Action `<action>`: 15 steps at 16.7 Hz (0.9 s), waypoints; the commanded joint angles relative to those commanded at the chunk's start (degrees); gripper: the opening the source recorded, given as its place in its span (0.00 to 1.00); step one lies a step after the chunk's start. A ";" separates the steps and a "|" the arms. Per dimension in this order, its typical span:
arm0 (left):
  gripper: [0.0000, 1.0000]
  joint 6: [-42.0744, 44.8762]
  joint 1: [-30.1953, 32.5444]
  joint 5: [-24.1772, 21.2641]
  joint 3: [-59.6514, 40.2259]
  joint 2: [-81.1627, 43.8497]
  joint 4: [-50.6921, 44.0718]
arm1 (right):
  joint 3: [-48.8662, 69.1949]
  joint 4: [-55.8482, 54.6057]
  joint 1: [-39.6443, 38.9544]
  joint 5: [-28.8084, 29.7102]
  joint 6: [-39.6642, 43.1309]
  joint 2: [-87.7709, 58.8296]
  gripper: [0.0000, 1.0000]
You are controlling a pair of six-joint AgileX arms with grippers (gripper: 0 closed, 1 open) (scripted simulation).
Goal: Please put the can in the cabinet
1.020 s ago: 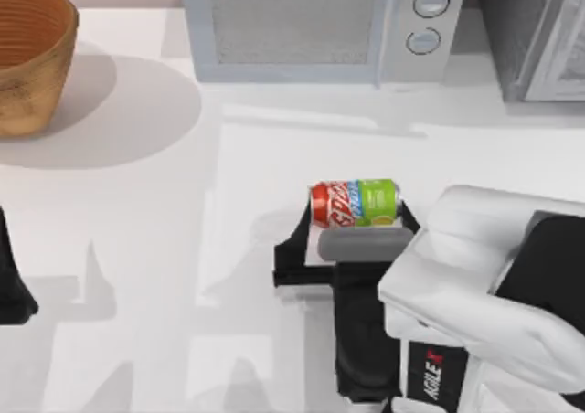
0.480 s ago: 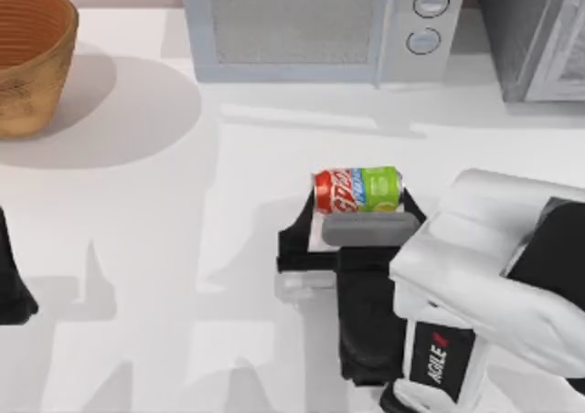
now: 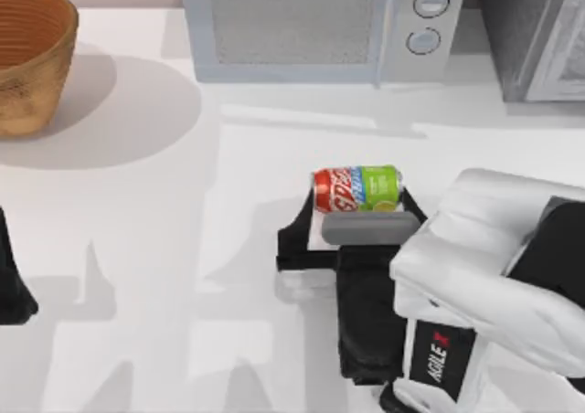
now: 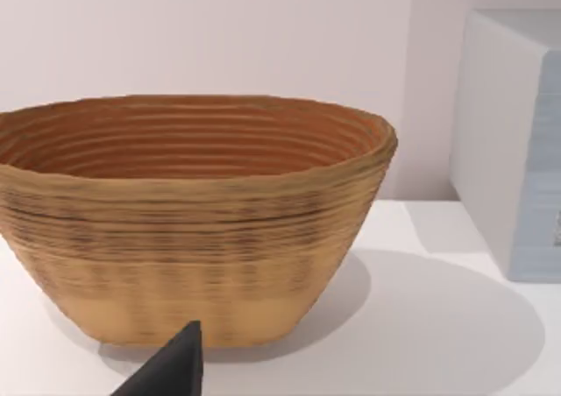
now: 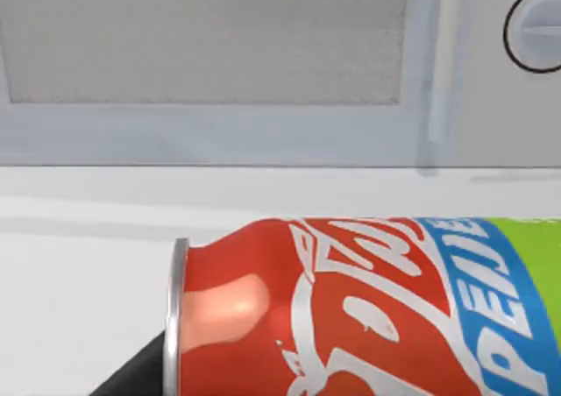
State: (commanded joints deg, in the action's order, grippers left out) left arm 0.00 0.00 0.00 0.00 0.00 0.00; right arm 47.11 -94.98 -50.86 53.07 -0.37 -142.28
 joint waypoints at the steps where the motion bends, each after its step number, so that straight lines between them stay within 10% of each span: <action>1: 1.00 0.00 0.00 0.00 0.00 0.00 0.00 | 0.00 0.00 0.00 0.00 0.00 0.00 0.32; 5: 1.00 0.00 0.00 0.00 0.00 0.00 0.00 | 0.00 0.00 0.00 0.00 0.00 0.00 0.02; 15: 1.00 0.00 0.00 0.00 0.00 0.00 0.00 | 0.00 0.10 -0.14 -0.01 -0.12 0.03 0.00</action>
State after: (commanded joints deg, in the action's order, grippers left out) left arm 0.00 0.00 0.00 0.00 0.00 0.00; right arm 47.11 -94.88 -51.00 53.06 -0.49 -142.24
